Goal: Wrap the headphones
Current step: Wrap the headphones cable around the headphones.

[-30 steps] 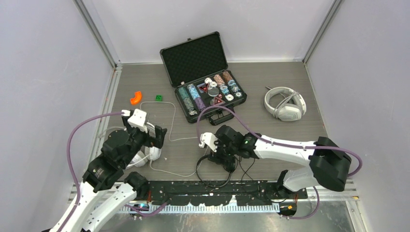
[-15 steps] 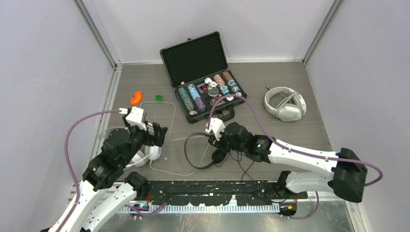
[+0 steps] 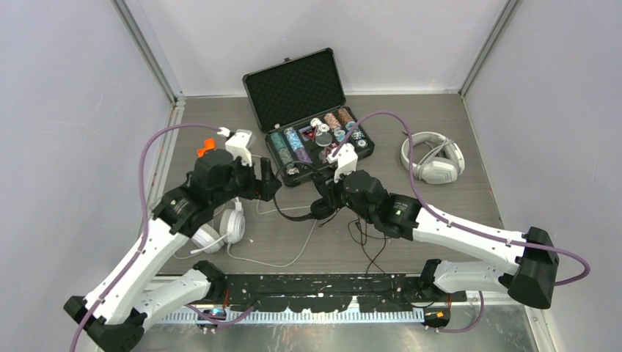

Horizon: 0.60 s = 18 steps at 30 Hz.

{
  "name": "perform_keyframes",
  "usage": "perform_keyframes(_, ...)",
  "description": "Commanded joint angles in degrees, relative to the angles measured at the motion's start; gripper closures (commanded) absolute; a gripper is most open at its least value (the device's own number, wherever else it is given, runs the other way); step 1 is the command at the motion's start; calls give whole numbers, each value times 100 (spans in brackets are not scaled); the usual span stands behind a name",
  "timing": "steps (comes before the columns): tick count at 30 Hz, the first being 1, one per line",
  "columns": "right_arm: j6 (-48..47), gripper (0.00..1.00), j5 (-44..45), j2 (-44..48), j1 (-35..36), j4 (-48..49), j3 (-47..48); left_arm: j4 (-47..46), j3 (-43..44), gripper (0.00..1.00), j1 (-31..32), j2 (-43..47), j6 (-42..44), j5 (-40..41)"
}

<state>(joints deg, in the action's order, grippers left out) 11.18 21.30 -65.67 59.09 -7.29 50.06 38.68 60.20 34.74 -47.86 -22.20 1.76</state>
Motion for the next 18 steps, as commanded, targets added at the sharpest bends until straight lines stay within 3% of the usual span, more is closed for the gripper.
perform_keyframes(1,491,74,518,103,22,270,219,88,258,20,-21,-303,50,-390)
perform_keyframes(8,781,74,993,204,19,398,204,-615,131,25,-20,-677,-75,-769)
perform_keyframes(18,1560,74,1313,110,18,114,550,-992,434,46,30,-1635,285,-224)
